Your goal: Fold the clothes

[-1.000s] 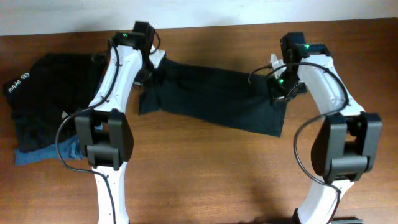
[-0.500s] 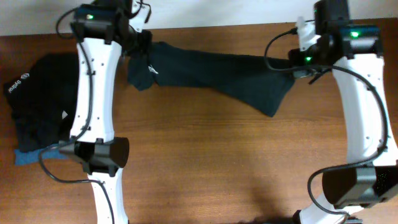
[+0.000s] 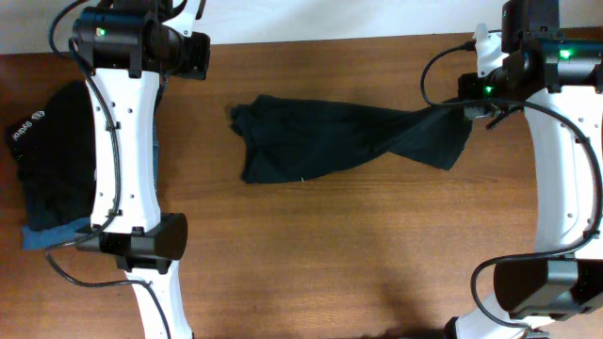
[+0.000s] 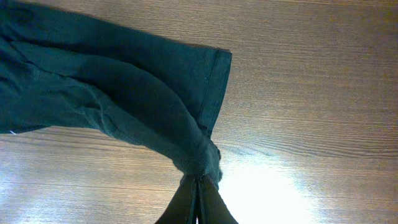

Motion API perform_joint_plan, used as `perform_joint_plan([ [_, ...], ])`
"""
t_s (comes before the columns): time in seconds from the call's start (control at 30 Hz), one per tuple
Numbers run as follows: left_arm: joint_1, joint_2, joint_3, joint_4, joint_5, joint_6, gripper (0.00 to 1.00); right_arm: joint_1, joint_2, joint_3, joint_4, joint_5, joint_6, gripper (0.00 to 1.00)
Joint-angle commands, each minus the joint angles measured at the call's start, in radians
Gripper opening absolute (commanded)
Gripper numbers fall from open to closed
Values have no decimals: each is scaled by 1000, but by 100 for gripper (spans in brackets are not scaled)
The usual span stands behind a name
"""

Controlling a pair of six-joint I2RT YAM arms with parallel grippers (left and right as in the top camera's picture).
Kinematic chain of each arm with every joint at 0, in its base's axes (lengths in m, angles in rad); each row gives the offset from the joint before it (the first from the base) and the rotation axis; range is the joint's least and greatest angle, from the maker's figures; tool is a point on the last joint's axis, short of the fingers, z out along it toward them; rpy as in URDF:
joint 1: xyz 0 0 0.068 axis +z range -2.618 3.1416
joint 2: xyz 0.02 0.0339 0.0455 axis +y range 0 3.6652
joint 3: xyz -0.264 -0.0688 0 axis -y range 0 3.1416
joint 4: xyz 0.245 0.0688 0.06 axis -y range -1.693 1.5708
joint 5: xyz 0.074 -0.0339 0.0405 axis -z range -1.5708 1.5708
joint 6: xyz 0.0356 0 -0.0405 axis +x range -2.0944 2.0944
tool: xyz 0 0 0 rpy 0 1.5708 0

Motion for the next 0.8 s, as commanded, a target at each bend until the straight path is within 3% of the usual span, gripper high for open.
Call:
perform_joint_plan([
  [0.0,1,-23,5,-17,92,-5,15,-5,-26,19,0,12,8,4],
  [0.3,-46,61,-155,-47,155,-4,42,-5,-26,18,1,12,8,4],
  [0.77,-95,177,-671,321,213,0,46,-5,-26,18,0,12,8,4],
])
